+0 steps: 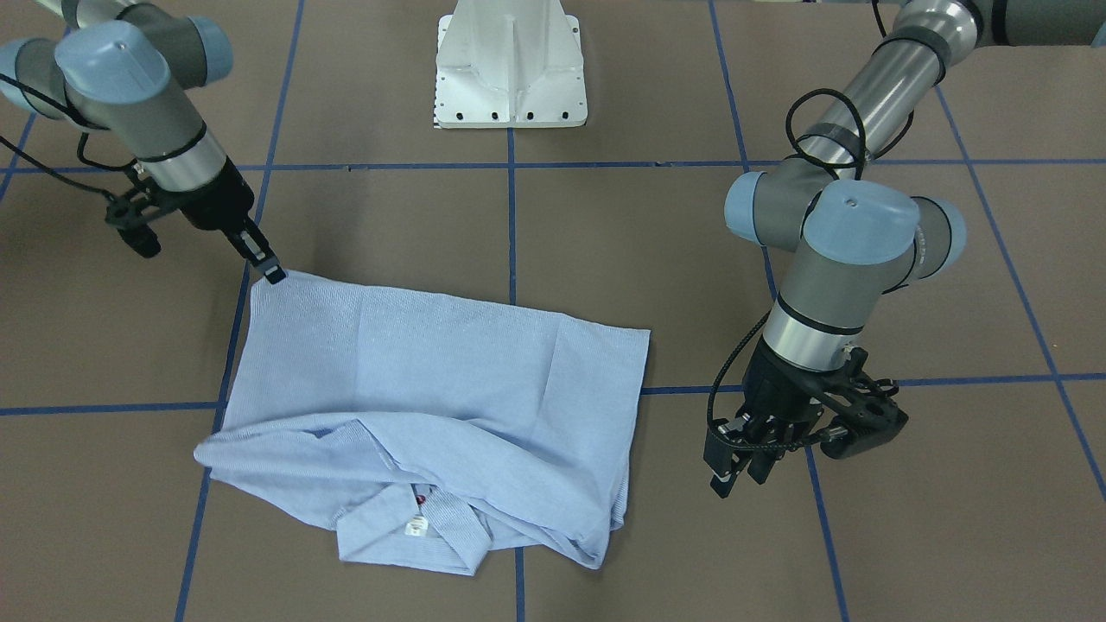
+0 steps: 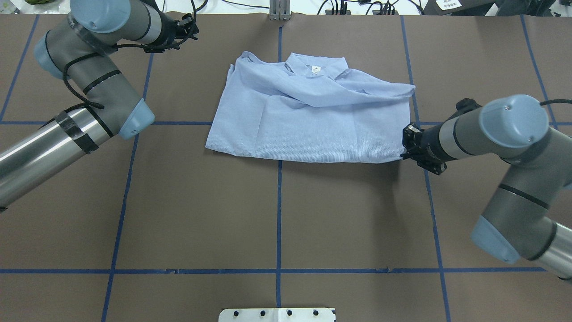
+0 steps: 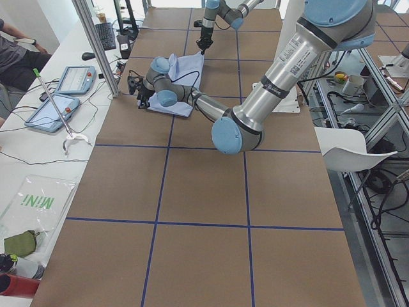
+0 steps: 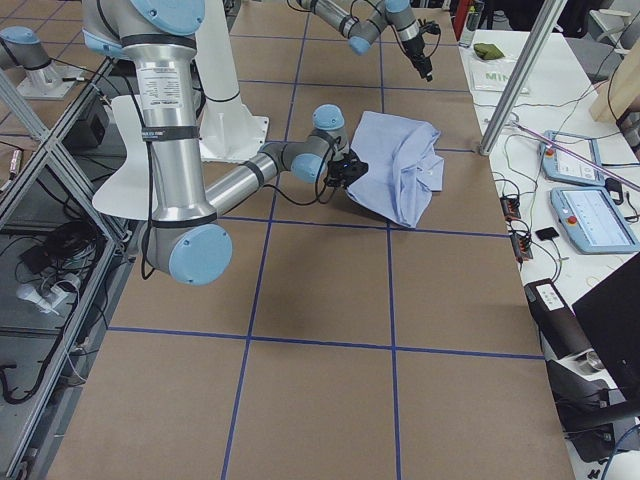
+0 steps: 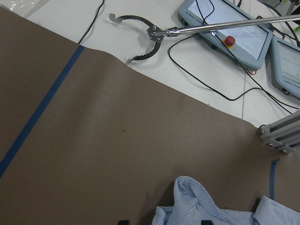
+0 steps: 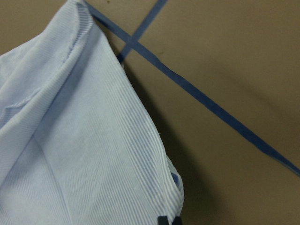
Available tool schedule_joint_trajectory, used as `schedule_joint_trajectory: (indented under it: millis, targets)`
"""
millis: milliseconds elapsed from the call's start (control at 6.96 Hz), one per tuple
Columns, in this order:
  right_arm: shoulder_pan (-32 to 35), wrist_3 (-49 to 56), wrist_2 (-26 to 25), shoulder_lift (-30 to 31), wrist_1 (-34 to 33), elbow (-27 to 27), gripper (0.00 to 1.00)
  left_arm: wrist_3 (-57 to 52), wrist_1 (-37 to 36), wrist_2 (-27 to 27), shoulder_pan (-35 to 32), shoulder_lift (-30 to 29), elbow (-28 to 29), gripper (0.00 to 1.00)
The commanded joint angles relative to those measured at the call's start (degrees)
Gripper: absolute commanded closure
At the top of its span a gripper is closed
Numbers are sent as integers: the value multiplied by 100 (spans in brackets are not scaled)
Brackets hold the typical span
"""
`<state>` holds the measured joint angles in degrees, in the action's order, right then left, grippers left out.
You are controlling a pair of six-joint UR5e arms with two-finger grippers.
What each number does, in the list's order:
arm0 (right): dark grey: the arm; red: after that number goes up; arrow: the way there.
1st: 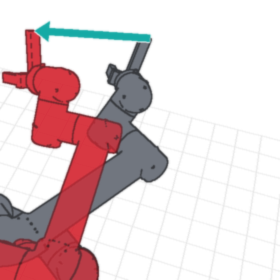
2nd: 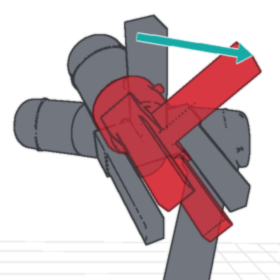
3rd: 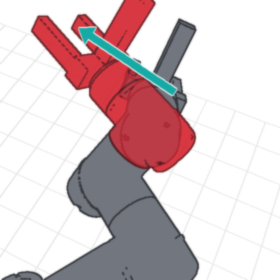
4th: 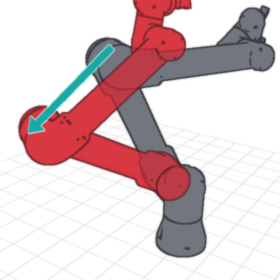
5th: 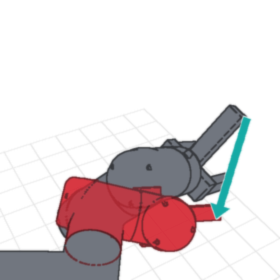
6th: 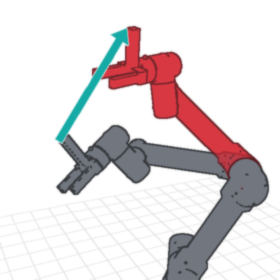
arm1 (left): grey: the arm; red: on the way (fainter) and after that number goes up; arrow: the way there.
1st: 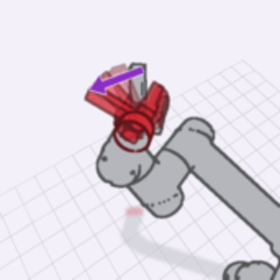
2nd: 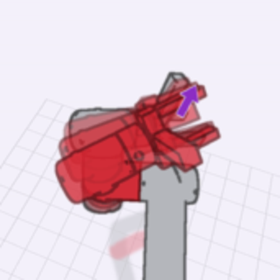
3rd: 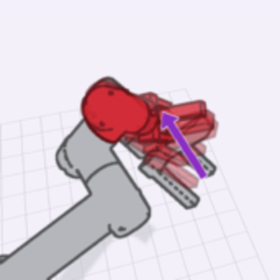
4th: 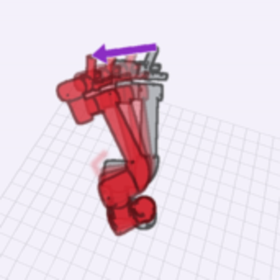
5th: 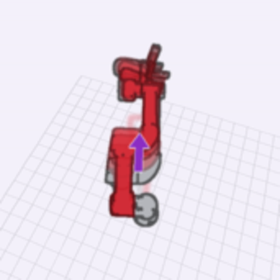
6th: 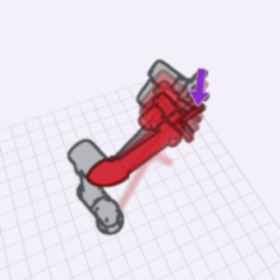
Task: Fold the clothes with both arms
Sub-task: 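Drag the folded shirt with the right gripper toward the robot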
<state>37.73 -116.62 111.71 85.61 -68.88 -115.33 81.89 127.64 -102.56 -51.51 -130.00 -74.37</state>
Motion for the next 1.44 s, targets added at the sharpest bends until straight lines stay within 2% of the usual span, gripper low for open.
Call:
schedule_joint_trajectory:
  millis: [0,144,287,431,575,718,862,1006,1293]
  targets:
    - [-1087,-1,890,962,-258,-1172,100,64,-29,-332,176,377,-698,40]
    - [-1179,-1,2045,1184,-249,-1464,100,386,-73,-631,307,571,-1172,40]
    - [-1633,-27,2665,1203,-249,-1501,100,781,-82,-703,561,781,-1603,40]
    - [-2133,-80,2767,1256,-249,-1563,98,1150,-82,-704,850,1001,-2033,39]
    - [-2434,-367,2768,1230,-249,-1572,2,1433,-91,-704,1088,1195,-2360,38]
    - [-2437,-405,2768,1221,-249,-1563,0,1757,-117,-704,1343,1266,-2511,38]
    - [-2063,-405,2786,1186,-249,-1607,0,2065,-117,-695,1624,1302,-2591,36]
    - [-1337,-388,2786,934,-249,-1642,0,2312,-126,-660,1888,1389,-2583,32]
    - [236,-274,2768,-407,-249,-515,0,2595,-117,-608,2301,1521,-2478,31]
